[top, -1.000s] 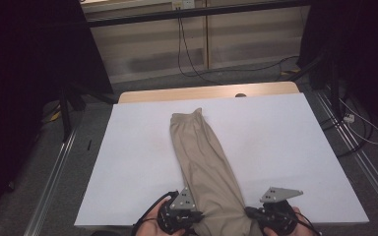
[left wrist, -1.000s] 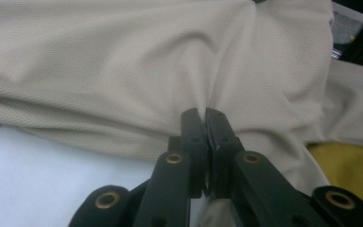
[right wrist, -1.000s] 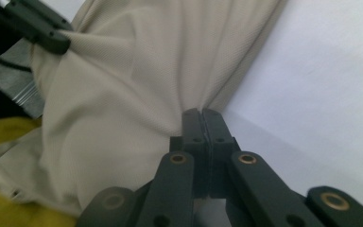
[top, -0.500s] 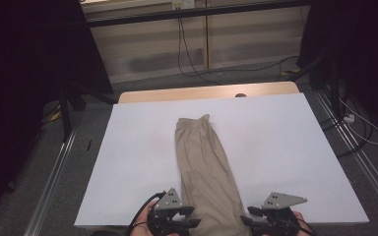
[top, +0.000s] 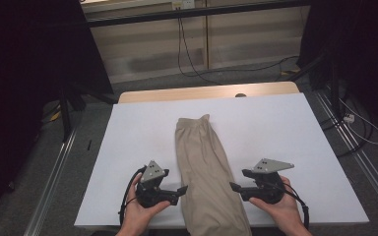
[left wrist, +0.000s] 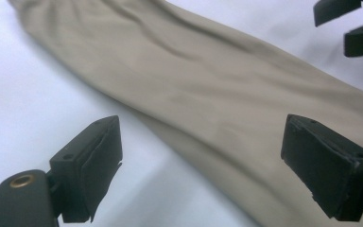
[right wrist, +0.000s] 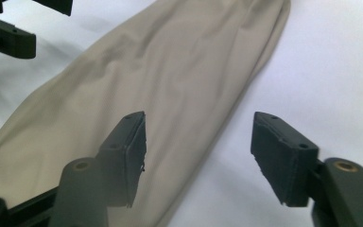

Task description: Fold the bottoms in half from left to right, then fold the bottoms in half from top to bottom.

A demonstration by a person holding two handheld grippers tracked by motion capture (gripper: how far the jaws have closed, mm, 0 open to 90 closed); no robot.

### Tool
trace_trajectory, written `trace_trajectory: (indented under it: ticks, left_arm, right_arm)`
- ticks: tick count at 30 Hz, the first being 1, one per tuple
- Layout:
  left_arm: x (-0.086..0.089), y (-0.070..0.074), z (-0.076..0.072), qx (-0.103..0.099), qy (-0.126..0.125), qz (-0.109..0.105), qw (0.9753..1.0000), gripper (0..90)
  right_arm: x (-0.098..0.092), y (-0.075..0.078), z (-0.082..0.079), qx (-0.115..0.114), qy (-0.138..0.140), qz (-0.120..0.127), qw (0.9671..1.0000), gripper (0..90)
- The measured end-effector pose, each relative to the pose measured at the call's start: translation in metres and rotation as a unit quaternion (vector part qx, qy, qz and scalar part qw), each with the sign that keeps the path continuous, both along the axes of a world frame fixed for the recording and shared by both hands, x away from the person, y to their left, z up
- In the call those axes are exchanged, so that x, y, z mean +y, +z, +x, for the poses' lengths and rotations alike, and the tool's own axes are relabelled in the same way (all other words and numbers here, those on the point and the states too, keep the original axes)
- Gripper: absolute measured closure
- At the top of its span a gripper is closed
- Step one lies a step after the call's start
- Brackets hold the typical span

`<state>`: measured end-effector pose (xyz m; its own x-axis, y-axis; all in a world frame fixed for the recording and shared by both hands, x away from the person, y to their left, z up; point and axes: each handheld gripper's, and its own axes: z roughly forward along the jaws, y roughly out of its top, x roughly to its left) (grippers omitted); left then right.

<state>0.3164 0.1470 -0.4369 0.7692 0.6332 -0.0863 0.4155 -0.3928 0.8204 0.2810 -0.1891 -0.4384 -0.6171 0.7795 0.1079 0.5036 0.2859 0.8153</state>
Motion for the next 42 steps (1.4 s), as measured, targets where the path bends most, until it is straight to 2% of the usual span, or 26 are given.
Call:
trace_trajectory:
  ticks: [3,5,6,7,9,10,11,12,13,15,16,17,18,19,21,23,24,25,26,30,32,34,35,37,40,42]
  left_arm:
    - [0.004,0.0,0.014,-0.001,0.019,0.001,0.9998,13.5]
    - [0.005,0.0,0.024,-0.023,0.038,-0.001,0.999,13.8]
    - [0.005,0.0,0.029,-0.026,0.04,-0.003,0.9989,13.9]
    - [0.005,0.0,0.036,-0.026,0.04,-0.005,0.9988,13.9]
    - [0.003,0.0,0.051,-0.027,0.048,-0.005,0.9985,14.0]
    - [0.002,0.0,0.059,-0.029,0.056,-0.006,0.998,17.4]
    - [0.001,-0.001,0.067,-0.025,0.064,-0.006,0.9976,17.4]
    - [0.0,-0.001,0.076,-0.019,0.07,-0.004,0.9973,21.0]
    - [-0.002,-0.002,0.085,-0.014,0.074,0.001,0.9971,21.0]
    - [-0.006,0.0,0.101,-0.031,0.085,0.021,0.9957,26.1]
    - [-0.007,0.0,0.108,-0.03,0.087,0.022,0.9955,27.3]
    - [-0.009,0.0,0.116,-0.022,0.085,0.026,0.9958,30.7]
    - [-0.012,-0.001,0.123,-0.016,0.091,0.028,0.9953,39.0]
    - [-0.014,-0.002,0.129,-0.003,0.091,0.031,0.9953,39.0]
    - [-0.019,-0.004,0.141,0.007,0.094,0.028,0.9951,44.7]
    - [-0.024,-0.007,0.153,0.008,0.109,0.038,0.9933,46.4]
    - [-0.027,-0.009,0.166,0.017,0.119,0.034,0.9921,48.1]
    - [-0.027,-0.009,0.166,0.017,0.119,0.034,0.9921,51.4]
    - [-0.029,-0.011,0.172,0.014,0.127,0.042,0.991,51.4]
    - [-0.031,-0.015,0.193,0.03,0.138,0.024,0.9897,65.4]
    - [-0.031,-0.016,0.201,0.046,0.137,0.011,0.9894,69.7]
    - [-0.032,-0.017,0.208,0.05,0.137,0.008,0.9892,75.9]
    - [-0.031,-0.018,0.21,0.054,0.14,0.001,0.9887,75.9]
    - [-0.03,-0.018,0.214,0.055,0.139,0.003,0.9887,79.5]
    - [-0.028,-0.017,0.217,0.058,0.141,-0.005,0.9884,81.7]
    - [-0.027,-0.016,0.217,0.057,0.143,-0.003,0.9882,81.7]
  right_arm:
    - [0.002,0.002,0.008,-0.005,0.001,-0.003,1.0,34.8]
    - [0.004,0.005,0.018,-0.01,0.003,0.0,0.9999,34.6]
    - [0.006,0.009,0.03,-0.022,0.002,-0.003,0.9997,34.6]
    - [0.006,0.009,0.03,-0.022,0.002,-0.003,0.9997,34.6]
    - [0.008,0.013,0.042,-0.028,0.002,-0.001,0.9996,35.5]
    - [0.01,0.015,0.055,-0.037,0.0,-0.001,0.9993,36.8]
    - [0.01,0.015,0.055,-0.037,0.0,-0.001,0.9993,36.8]
    - [0.012,0.017,0.068,-0.047,-0.005,-0.006,0.9989,37.7]
    - [0.012,0.017,0.068,-0.047,-0.005,-0.006,0.9989,37.7]
    - [0.016,0.019,0.081,-0.048,-0.006,-0.004,0.9988,41.0]
    - [0.018,0.02,0.087,-0.049,-0.004,-0.005,0.9988,43.1]
    - [0.02,0.021,0.093,-0.05,-0.004,-0.008,0.9987,44.7]
    - [0.025,0.023,0.105,-0.051,-0.002,-0.011,0.9987,47.4]
    - [0.025,0.023,0.105,-0.051,-0.002,-0.011,0.9987,47.4]
    - [0.03,0.025,0.117,-0.054,-0.005,-0.023,0.9982,52.0]
    - [0.034,0.026,0.131,-0.054,-0.005,-0.024,0.9982,55.3]
    - [0.04,0.026,0.145,-0.055,-0.009,-0.038,0.9977,59.6]
    - [0.04,0.026,0.145,-0.055,-0.009,-0.038,0.9977,59.6]
    - [0.042,0.025,0.152,-0.055,-0.011,-0.042,0.9975,61.9]
    - [0.052,0.019,0.18,-0.052,-0.022,-0.052,0.997,72.8]
    - [0.057,0.015,0.193,-0.038,-0.026,-0.064,0.9969,73.7]
    - [0.061,0.012,0.205,-0.036,-0.033,-0.079,0.9957,73.6]
    - [0.062,0.01,0.21,-0.031,-0.038,-0.077,0.9958,73.6]
    - [0.064,0.005,0.219,-0.029,-0.045,-0.08,0.9954,74.6]
    - [0.064,-0.001,0.228,-0.02,-0.053,-0.078,0.9954,86.7]
    - [0.062,-0.006,0.232,-0.014,-0.06,-0.078,0.995,88.8]
